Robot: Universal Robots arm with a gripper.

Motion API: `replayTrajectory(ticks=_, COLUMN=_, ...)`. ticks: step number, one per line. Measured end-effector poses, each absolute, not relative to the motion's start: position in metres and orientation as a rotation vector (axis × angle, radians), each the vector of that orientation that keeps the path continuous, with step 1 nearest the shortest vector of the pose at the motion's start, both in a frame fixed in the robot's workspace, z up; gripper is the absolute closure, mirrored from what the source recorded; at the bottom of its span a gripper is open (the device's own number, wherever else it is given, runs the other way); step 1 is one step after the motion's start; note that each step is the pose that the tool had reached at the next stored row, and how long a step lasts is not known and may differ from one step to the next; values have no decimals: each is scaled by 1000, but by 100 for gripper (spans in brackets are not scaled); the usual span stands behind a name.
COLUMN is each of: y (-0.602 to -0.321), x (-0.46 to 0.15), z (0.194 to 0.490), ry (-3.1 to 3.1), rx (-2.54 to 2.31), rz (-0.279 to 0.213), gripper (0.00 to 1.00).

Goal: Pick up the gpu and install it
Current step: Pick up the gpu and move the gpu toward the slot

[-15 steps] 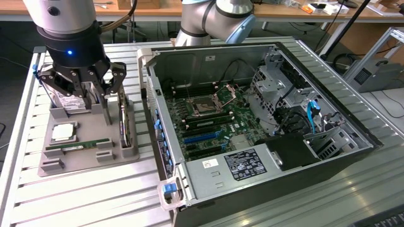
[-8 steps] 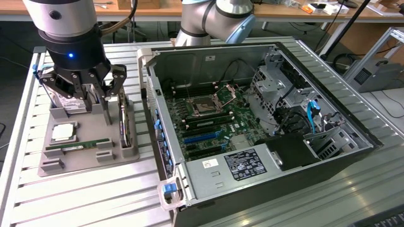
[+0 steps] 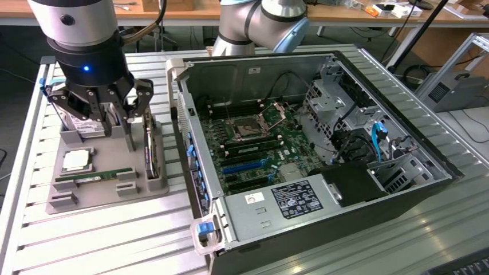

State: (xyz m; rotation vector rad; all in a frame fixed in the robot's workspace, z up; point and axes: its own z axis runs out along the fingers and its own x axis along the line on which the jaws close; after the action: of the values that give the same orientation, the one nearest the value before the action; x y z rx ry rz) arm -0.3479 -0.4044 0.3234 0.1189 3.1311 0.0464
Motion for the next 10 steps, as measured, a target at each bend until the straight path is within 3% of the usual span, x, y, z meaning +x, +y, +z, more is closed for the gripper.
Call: replayTrajectory(ticks=10, y=-405, x=-348, z=321, ry=3131, rx=119, rz=44, gripper=64)
